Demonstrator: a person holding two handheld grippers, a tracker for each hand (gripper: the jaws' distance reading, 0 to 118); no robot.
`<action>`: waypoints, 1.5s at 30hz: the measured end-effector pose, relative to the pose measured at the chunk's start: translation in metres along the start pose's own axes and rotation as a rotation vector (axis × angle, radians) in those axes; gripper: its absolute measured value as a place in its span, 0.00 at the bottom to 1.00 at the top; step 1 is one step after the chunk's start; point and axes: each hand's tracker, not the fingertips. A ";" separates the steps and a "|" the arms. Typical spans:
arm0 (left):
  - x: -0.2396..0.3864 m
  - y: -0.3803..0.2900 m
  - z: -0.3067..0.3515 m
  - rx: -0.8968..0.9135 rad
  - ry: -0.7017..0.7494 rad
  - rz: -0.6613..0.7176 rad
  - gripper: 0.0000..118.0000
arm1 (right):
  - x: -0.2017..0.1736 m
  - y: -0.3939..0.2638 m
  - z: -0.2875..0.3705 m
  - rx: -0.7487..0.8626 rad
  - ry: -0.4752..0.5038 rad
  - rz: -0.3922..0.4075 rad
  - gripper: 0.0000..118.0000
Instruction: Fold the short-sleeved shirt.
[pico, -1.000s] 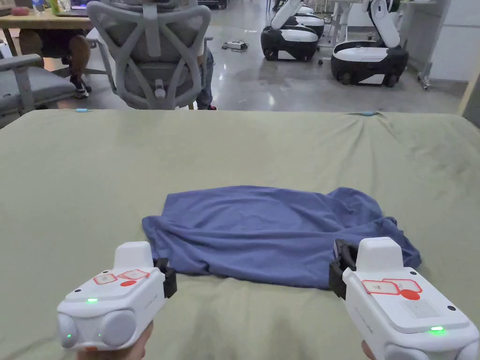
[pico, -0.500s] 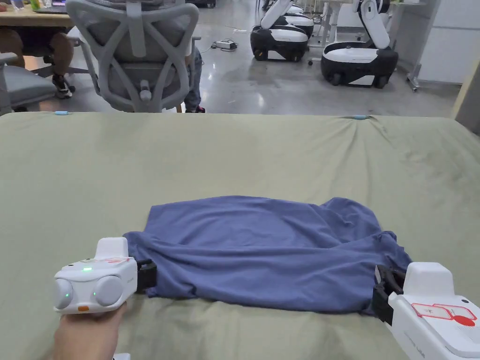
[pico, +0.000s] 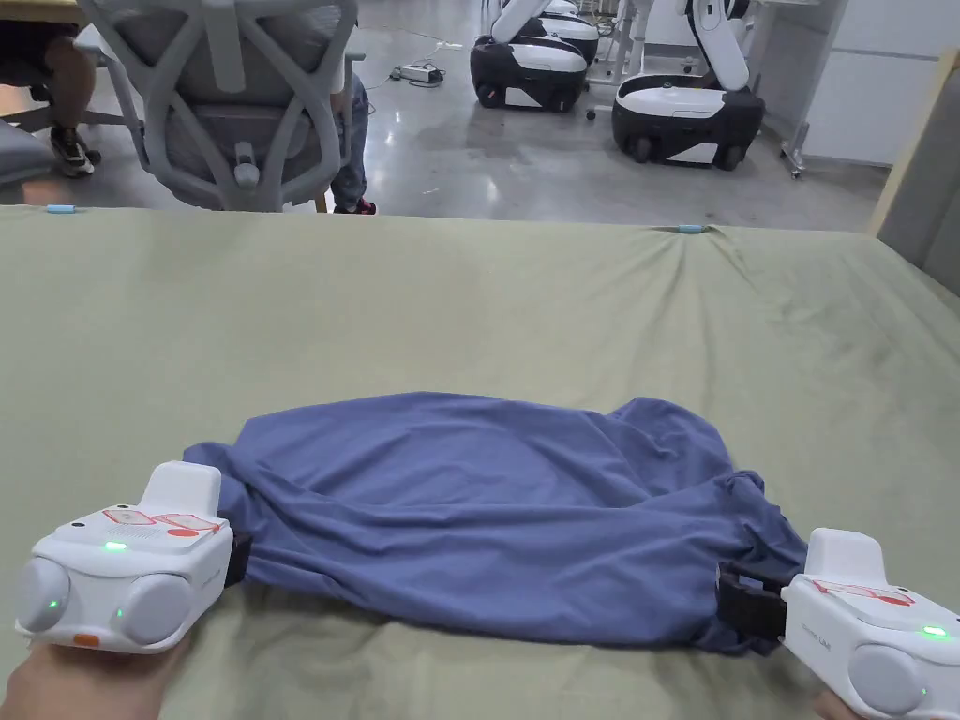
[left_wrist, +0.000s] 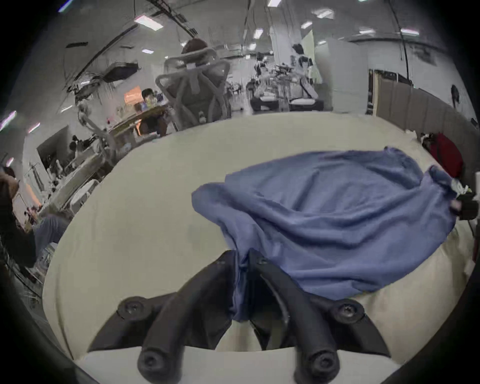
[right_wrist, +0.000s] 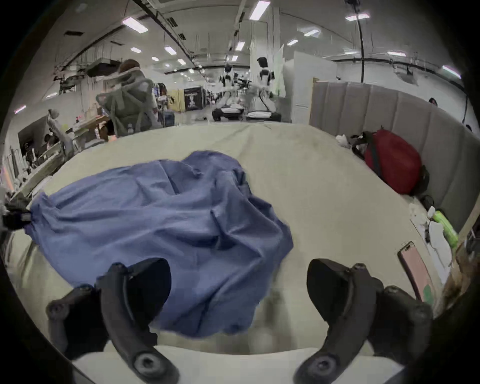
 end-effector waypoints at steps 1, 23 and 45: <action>0.000 0.004 0.005 0.004 -0.009 0.008 0.07 | 0.001 0.000 -0.008 -0.023 0.005 -0.008 0.92; -0.043 -0.097 0.091 -0.101 -0.212 0.339 0.26 | 0.003 -0.056 0.096 -0.088 0.091 0.052 0.52; 0.033 -0.030 0.121 0.265 -0.132 0.103 0.00 | -0.126 -0.003 0.177 0.386 0.205 0.156 0.00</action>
